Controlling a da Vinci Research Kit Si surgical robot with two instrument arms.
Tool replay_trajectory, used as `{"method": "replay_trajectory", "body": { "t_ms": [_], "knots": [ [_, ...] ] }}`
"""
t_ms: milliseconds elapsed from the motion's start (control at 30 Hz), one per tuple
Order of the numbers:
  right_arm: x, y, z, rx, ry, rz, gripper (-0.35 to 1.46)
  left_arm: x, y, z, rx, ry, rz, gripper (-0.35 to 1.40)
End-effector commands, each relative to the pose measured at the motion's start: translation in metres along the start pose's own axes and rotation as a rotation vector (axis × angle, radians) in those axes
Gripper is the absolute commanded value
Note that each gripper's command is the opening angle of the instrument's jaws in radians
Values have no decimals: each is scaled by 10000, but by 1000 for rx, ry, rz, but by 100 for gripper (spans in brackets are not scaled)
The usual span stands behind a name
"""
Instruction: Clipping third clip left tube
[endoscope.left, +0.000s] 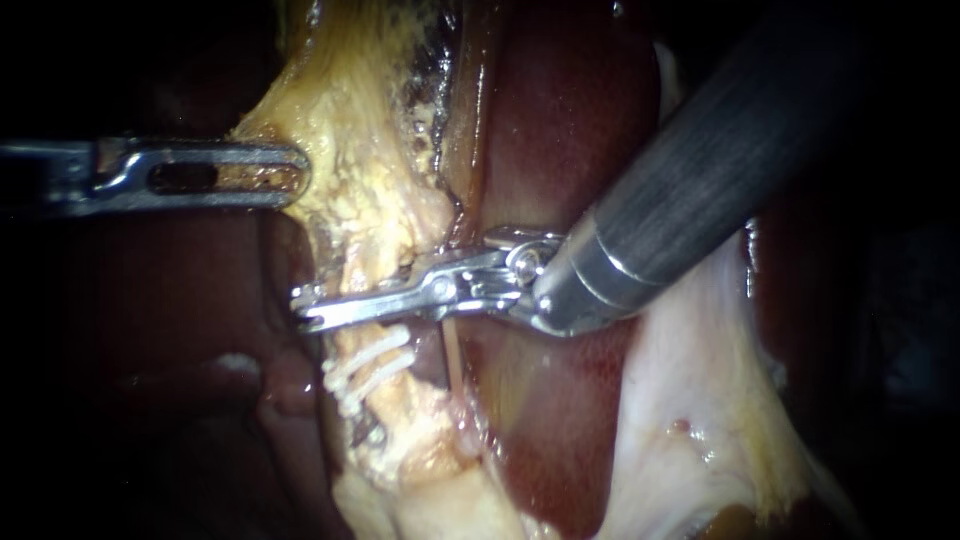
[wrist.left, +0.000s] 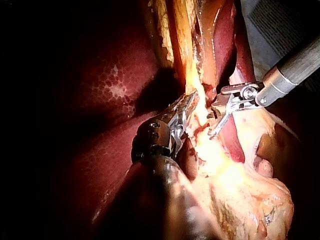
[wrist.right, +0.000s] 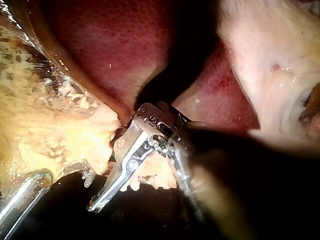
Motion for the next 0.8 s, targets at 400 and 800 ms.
{"method": "replay_trajectory", "body": {
  "t_ms": [400,800],
  "knots": [
    [3,8,-12,-43,-12,-21,-35,1,-2,-1,-1,-1,-1,-35],
    [0,5,-10,-39,-26,-21,-35,0,-2,0,-1,-1,-1,-35]
  ]
}}
